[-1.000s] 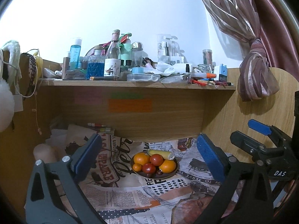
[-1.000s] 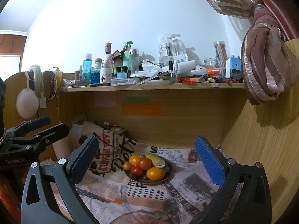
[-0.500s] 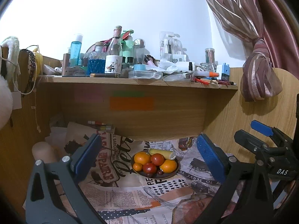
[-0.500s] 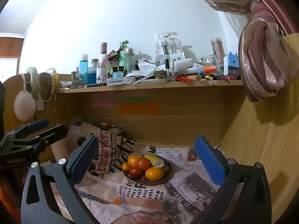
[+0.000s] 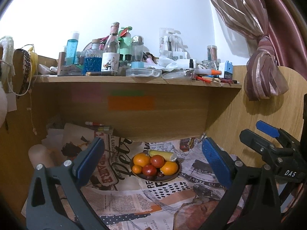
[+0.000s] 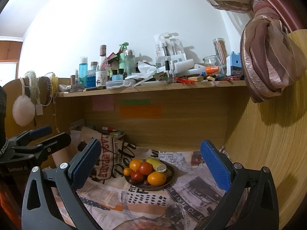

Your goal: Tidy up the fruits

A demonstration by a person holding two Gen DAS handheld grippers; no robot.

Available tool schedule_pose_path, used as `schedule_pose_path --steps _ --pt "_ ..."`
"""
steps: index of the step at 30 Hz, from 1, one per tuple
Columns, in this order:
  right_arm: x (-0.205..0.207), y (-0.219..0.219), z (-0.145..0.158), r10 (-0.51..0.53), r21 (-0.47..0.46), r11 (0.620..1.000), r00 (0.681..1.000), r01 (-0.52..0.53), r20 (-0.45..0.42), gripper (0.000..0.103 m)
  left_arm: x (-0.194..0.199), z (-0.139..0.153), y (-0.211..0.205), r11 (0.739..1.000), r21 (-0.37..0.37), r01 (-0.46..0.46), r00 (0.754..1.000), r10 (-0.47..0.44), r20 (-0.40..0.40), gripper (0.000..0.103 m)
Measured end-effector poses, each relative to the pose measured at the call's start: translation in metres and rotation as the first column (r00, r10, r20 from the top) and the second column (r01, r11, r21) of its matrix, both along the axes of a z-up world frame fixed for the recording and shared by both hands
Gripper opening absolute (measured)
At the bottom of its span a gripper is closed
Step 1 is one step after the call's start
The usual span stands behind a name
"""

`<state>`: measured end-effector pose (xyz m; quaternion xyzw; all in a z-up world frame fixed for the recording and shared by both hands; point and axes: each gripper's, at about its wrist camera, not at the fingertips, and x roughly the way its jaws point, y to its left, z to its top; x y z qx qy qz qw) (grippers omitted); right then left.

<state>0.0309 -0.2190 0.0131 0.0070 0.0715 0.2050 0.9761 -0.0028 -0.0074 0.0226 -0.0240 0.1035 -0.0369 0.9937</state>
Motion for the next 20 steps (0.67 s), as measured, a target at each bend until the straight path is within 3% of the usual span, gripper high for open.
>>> schedule_pose_path --steps 20 --pt "0.0004 -0.0016 -0.0015 -0.001 0.012 1.0 1.0 0.001 0.003 0.103 0.0027 -0.002 -0.0058 1.0 -0.007 0.02 1.0 -0.02 -0.015 0.103"
